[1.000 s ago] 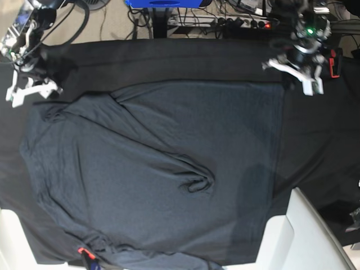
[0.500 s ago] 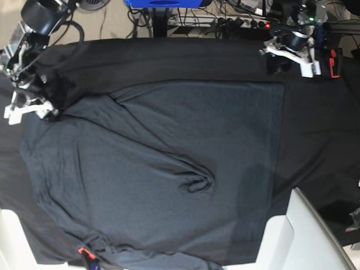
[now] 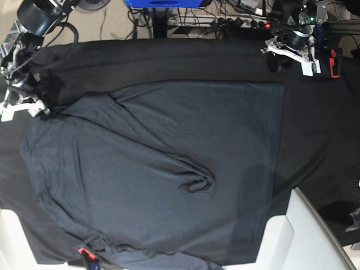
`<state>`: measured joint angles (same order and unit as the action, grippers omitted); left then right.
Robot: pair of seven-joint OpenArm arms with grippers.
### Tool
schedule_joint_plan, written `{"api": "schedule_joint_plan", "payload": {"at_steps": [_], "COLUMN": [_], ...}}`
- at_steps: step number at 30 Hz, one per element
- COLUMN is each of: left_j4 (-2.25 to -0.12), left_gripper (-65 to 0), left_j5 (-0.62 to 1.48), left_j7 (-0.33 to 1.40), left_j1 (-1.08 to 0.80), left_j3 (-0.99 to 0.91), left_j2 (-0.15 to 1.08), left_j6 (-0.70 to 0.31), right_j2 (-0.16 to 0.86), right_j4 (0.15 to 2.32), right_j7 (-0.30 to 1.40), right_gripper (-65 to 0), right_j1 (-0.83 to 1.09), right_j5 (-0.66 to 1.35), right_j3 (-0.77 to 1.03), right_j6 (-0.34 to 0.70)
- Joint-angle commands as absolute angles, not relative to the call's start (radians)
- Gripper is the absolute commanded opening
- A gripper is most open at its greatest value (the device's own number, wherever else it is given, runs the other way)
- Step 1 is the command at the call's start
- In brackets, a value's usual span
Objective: Fold the T-shirt properly
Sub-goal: 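Grasp the shoulder corners of the shirt with both grippers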
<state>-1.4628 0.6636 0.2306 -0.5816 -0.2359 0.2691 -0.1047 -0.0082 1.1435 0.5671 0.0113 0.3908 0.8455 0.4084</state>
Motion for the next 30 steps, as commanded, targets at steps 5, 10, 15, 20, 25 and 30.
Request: {"api": "schedule_joint_plan", "payload": {"at_steps": [5, 10, 15, 20, 25, 30], "left_j4": [-1.475, -1.451, -1.36, -1.339, -1.342, -1.342], "left_gripper": [-37.0, -36.7, -36.5, -36.5, -36.5, -36.5], "left_j5": [0.674, 0.676, 0.677, 0.832, 0.845, 0.811], "left_j7": [0.214, 0.214, 0.216, 0.211, 0.211, 0.211], "left_j1": [-0.584, -0.556, -0.522, -0.521, -0.521, -0.526], "left_j3": [-0.243, -0.243, -0.243, -0.245, -0.242, -0.242], "left_j2": [0.278, 0.277, 0.277, 0.285, 0.294, 0.288], "left_j6": [-0.108, -0.108, -0.108, -0.108, -0.108, -0.108], "right_j2": [0.001, 0.001, 0.001, 0.001, 0.001, -0.005], "right_j4": [1.142, 1.142, 1.144, 1.145, 1.147, 1.144], "right_j7": [0.595, 0.595, 0.596, 0.618, 0.645, 0.656], "right_gripper": [-34.4, -64.8, -64.8, -65.0, -64.5, -44.3], "right_j1": [0.012, 0.012, 0.012, 0.016, 0.013, 0.018], "right_j5": [0.444, 0.447, 0.449, 0.449, 0.45, 0.503], "right_j3": [0.842, 0.84, 0.843, 0.849, 0.849, 0.871], "right_j6": [0.389, 0.389, 0.389, 0.39, 0.39, 0.39]}}
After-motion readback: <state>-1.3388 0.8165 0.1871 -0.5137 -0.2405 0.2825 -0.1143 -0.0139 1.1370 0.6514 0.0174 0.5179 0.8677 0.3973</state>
